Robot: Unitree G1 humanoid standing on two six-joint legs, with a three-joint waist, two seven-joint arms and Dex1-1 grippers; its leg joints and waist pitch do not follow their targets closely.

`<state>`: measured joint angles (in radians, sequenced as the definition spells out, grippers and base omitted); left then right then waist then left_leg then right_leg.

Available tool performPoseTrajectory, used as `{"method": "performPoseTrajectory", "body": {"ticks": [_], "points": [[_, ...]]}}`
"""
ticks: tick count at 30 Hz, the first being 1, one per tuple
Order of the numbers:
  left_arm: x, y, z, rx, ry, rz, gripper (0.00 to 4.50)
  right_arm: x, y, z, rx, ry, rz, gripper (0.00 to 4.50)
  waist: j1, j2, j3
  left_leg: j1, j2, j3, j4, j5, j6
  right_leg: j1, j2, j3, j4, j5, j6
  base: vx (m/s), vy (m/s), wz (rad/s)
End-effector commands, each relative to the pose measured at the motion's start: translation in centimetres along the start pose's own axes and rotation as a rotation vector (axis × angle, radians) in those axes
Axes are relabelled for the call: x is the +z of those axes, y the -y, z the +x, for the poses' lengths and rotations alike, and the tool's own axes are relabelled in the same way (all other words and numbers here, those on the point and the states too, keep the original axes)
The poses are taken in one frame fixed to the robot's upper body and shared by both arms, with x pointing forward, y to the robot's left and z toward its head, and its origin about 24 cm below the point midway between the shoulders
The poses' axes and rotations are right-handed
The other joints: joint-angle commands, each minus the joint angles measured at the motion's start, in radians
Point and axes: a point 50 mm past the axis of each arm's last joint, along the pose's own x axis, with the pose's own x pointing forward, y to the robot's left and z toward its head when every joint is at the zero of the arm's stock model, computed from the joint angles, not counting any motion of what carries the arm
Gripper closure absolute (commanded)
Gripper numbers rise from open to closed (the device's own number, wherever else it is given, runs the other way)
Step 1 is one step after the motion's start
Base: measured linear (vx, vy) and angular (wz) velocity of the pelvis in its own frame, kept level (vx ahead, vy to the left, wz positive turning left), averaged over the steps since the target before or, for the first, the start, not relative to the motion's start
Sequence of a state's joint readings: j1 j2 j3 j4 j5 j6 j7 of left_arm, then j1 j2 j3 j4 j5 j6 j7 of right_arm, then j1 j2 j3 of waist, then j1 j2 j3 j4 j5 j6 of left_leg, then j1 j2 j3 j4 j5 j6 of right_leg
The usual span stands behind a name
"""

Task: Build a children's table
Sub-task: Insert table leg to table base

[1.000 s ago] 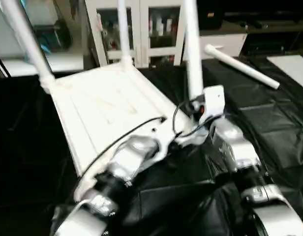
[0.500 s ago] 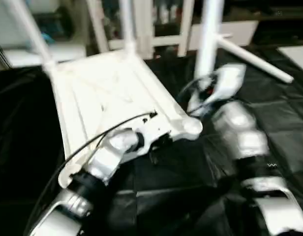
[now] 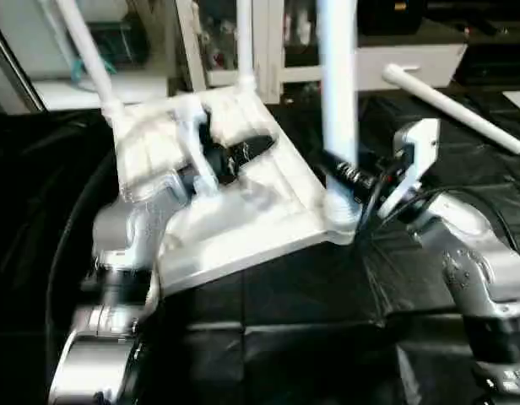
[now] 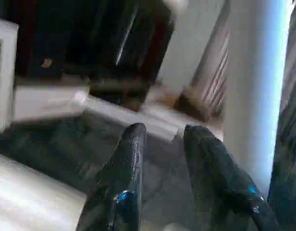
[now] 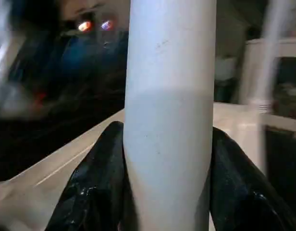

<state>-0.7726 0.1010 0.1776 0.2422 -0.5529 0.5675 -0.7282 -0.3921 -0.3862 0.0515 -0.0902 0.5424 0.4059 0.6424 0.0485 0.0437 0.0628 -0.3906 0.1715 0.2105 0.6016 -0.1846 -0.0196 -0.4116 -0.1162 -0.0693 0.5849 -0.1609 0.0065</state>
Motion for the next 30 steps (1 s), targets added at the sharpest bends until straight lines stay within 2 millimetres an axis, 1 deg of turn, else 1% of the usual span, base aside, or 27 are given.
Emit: {"method": "performPoseTrajectory", "body": {"ticks": [1, 2, 3, 4, 5, 6, 7, 9, 10, 11, 12, 13, 15, 16, 17, 18, 19, 20, 22, 23, 24, 25, 26, 27, 28, 29, 30], "points": [[0.5, 0.8, 0.9, -0.04, 0.022, -0.045, 2.64, 0.4, -0.7, 0.3, 0.041, -0.001, -0.013, 2.69, -0.001, -0.017, -0.067, 0.033, 0.052, -0.029, -0.085, -0.325, -0.022, 0.036, -0.032, 0.035, -0.071, -0.348, -0.187, 0.0, 0.0, 0.0], [0.7, 1.3, 1.3, -0.068, 0.032, -0.063, 2.59, 0.5, -1.1, 0.4, 0.058, -0.003, -0.013, 2.69, 0.0, -0.018, -0.069, 0.026, 0.05, -0.03, -0.086, -0.297, -0.011, 0.04, -0.031, 0.039, -0.069, -0.323, -0.182, 0.0, 0.0, 0.0], [0.8, 1.8, 1.7, -0.099, 0.045, -0.082, 2.46, 0.6, -1.3, 0.5, 0.068, -0.007, -0.013, 2.69, 0.0, -0.015, -0.071, 0.025, 0.048, -0.029, -0.083, -0.278, -0.002, 0.042, -0.032, 0.04, -0.068, -0.311, -0.181, 0.0, 0.0, 0.0], [0.8, 1.8, 1.7, -0.099, 0.045, -0.082, 2.3, 0.6, -1.3, 0.5, 0.068, -0.007, -0.013, 2.69, 0.0, -0.016, -0.071, 0.024, 0.048, -0.029, -0.083, -0.271, 0.002, 0.042, -0.031, 0.041, -0.069, -0.307, -0.181, 0.0, 0.0, 0.0], [1.1, 2.9, 2.2, -0.172, 0.079, -0.155, 2.21, 0.8, -1.6, 0.5, 0.082, -0.018, -0.02, 2.69, -0.002, -0.018, -0.072, 0.023, 0.048, -0.027, -0.082, -0.262, 0.003, 0.044, -0.031, 0.041, -0.067, -0.298, -0.187, 0.0, 0.0, 0.0], [1.2, 3.4, 2.3, -0.21, 0.086, -0.185, 2.19, 0.8, -1.7, 0.5, 0.083, -0.019, -0.021, 2.69, 0.0, -0.019, -0.074, 0.022, 0.047, -0.026, -0.079, -0.245, 0.011, 0.045, -0.031, 0.04, -0.066, -0.284, -0.19, 0.0, 0.0, 0.0], [1.2, 3.8, 2.3, -0.239, 0.089, -0.205, 2.19, 0.9, -1.7, 0.4, 0.084, -0.019, -0.02, 2.69, 0.0, -0.015, -0.075, 0.024, 0.046, -0.025, -0.077, -0.231, 0.02, 0.043, -0.031, 0.04, -0.067, -0.267, -0.199, 0.0, 0.0, 0.0], [1.1, 4.0, 2.3, -0.252, 0.089, -0.226, 1.89, 1.1, -1.6, 0.4, 0.068, -0.008, -0.02, 2.69, 0.002, -0.016, -0.077, 0.021, 0.047, -0.026, -0.075, -0.21, 0.034, 0.045, -0.031, 0.039, -0.065, -0.247, -0.205, 0.0, 0.0, 0.0], [0.7, 3.8, 2.1, -0.232, 0.074, -0.238, 1.89, 1.8, -1.2, 0.4, 0.025, 0.023, -0.038, 2.69, 0.002, -0.016, -0.077, 0.021, 0.046, -0.025, -0.074, -0.203, 0.038, 0.046, -0.03, 0.039, -0.063, -0.241, -0.206, 0.0, 0.0, 0.0], [0.6, 3.7, 2.0, -0.224, 0.069, -0.235, 1.71, 2.0, -1.0, 0.4, 0.013, 0.035, -0.041, 2.69, 0.001, -0.017, -0.078, 0.019, 0.045, -0.025, -0.072, -0.19, 0.045, 0.046, -0.029, 0.039, -0.063, -0.23, -0.209, 0.0, 0.0, 0.0], [0.3, 3.5, 1.9, -0.21, 0.059, -0.228, 1.71, 2.5, -0.8, 0.5, -0.009, 0.056, -0.046, 2.69, 0.001, -0.018, -0.079, 0.019, 0.044, -0.025, -0.07, -0.174, 0.052, 0.047, -0.028, 0.039, -0.063, -0.223, -0.209, 0.0, 0.0, 0.0], [0.1, 3.3, 1.8, -0.205, 0.053, -0.231, 1.62, 2.9, -0.5, 0.5, -0.034, 0.078, -0.051, 2.69, 0.002, -0.012, -0.08, 0.02, 0.044, -0.025, -0.068, -0.158, 0.054, 0.048, -0.027, 0.038, -0.06, -0.211, -0.21, 0.0, 0.0, 0.0], [0.0, 3.2, 1.4, -0.205, 0.048, -0.238, 1.43, 4.0, 0.4, 0.4, -0.121, 0.143, -0.032, 2.69, 0.0, -0.013, -0.083, 0.023, 0.045, -0.024, -0.067, -0.132, 0.059, 0.046, -0.025, 0.039, -0.056, -0.174, -0.219, 0.0, 0.0, 0.0], [0.0, 3.2, 1.2, -0.205, 0.052, -0.244, 1.35, 4.3, 0.6, 0.4, -0.144, 0.156, -0.022, 2.69, -0.002, -0.013, -0.084, 0.021, 0.044, -0.024, -0.066, -0.121, 0.061, 0.047, -0.024, 0.038, -0.052, -0.161, -0.225, 0.0, 0.0, 0.0], [0.0, 3.1, 1.2, -0.206, 0.053, -0.245, 1.28, 4.3, 0.7, 0.3, -0.148, 0.157, -0.021, 2.69, 0.002, -0.013, -0.088, 0.024, 0.044, -0.023, -0.062, -0.094, 0.066, 0.047, -0.023, 0.038, -0.048, -0.127, -0.234, 0.0, 0.0, 0.0], [0.2, 3.2, 1.0, -0.209, 0.056, -0.248, 1.28, 4.1, 0.7, 0.3, -0.139, 0.124, -0.026, 2.69, 0.002, -0.012, -0.089, 0.022, 0.043, -0.022, -0.06, -0.071, 0.076, 0.048, -0.02, 0.037, -0.043, -0.089, -0.245, 0.0, 0.0, 0.0], [0.2, 3.3, 1.0, -0.209, 0.054, -0.243, 0.98, 3.7, 0.4, 0.3, -0.112, 0.086, -0.037, 2.69, 0.005, -0.012, -0.087, 0.021, 0.043, -0.022, -0.06, -0.071, 0.086, 0.051, -0.02, 0.037, -0.043, -0.079, -0.25, 0.0, 0.0, 0.0], [0.3, 3.4, 0.9, -0.221, 0.057, -0.245, 0.98, 3.2, 0.1, 0.3, -0.084, 0.048, -0.036, 2.69, 0.008, -0.014, -0.087, 0.021, 0.044, -0.022, -0.059, -0.073, 0.09, 0.055, -0.022, 0.037, -0.042, -0.079, -0.252, 0.0, 0.0, 0.0], [0.5, 3.6, 1.0, -0.23, 0.067, -0.239, 0.83, 2.2, -0.4, 0.2, -0.041, -0.025, -0.038, 2.69, 0.008, -0.013, -0.086, 0.02, 0.044, -0.022, -0.059, -0.078, 0.093, 0.055, -0.023, 0.038, -0.044, -0.087, -0.251, 0.0, 0.0, 0.0], [0.6, 3.7, 1.0, -0.23, 0.074, -0.233, 0.69, 1.6, -0.7, 0.1, -0.023, -0.069, -0.042, 2.69, 0.011, -0.012, -0.084, 0.021, 0.045, -0.022, -0.059, -0.098, 0.086, 0.055, -0.024, 0.037, -0.048, -0.119, -0.246, 0.0, 0.0, 0.0], [0.7, 3.8, 1.1, -0.234, 0.079, -0.231, 0.56, 1.2, -0.8, 0.1, -0.012, -0.099, -0.042, 2.69, 0.011, -0.013, -0.084, 0.021, 0.045, -0.022, -0.06, -0.104, 0.081, 0.055, -0.024, 0.037, -0.05, -0.13, -0.243, 0.0, 0.0, 0.0], [0.7, 3.9, 1.3, -0.23, 0.076, -0.209, 0.49, 0.5, -1.1, -0.1, 0.015, -0.157, -0.029, 2.69, 0.011, -0.013, -0.083, 0.022, 0.045, -0.022, -0.061, -0.112, 0.077, 0.055, -0.024, 0.038, -0.05, -0.141, -0.241, 0.0, 0.0, 0.0], [0.6, 3.9, 1.5, -0.227, 0.072, -0.194, 0.49, 0.0, -1.3, -0.2, 0.031, -0.192, -0.018, 2.69, 0.012, -0.012, -0.081, 0.022, 0.046, -0.025, -0.063, -0.125, 0.07, 0.055, -0.023, 0.037, -0.055, -0.163, -0.231, 0.0, 0.0, 0.0], [0.5, 4.1, 1.6, -0.238, 0.064, -0.194, 0.38, -0.7, -1.8, -0.3, 0.064, -0.249, -0.006, 2.69, 0.011, -0.012, -0.081, 0.025, 0.047, -0.024, -0.063, -0.144, 0.061, 0.054, -0.023, 0.039, -0.056, -0.179, -0.225, 0.0, 0.0, 0.0], [0.4, 4.3, 1.7, -0.248, 0.058, -0.192, 0.38, -1.0, -2.1, -0.4, 0.086, -0.275, 0.002, 2.69, 0.011, -0.011, -0.08, 0.025, 0.047, -0.025, -0.064, -0.151, 0.056, 0.055, -0.024, 0.038, -0.056, -0.188, -0.222, 0.0, 0.0, 0.0], [0.3, 4.5, 1.8, -0.26, 0.054, -0.186, 0.32, -1.2, -2.3, -0.5, 0.106, -0.287, 0.011, 2.69, 0.012, -0.013, -0.079, 0.025, 0.049, -0.026, -0.066, -0.158, 0.049, 0.055, -0.024, 0.039, -0.058, -0.204, -0.212, 0.0, 0.0, 0.0], [0.3, 4.7, 1.9, -0.272, 0.051, -0.177, 0.32, -1.3, -2.6, -0.6, 0.126, -0.297, 0.02, 2.69, 0.012, -0.012, -0.078, 0.026, 0.049, -0.025, -0.066, -0.169, 0.044, 0.052, -0.025, 0.039, -0.06, -0.215, -0.208, 0.0, 0.0, 0.0]]}}
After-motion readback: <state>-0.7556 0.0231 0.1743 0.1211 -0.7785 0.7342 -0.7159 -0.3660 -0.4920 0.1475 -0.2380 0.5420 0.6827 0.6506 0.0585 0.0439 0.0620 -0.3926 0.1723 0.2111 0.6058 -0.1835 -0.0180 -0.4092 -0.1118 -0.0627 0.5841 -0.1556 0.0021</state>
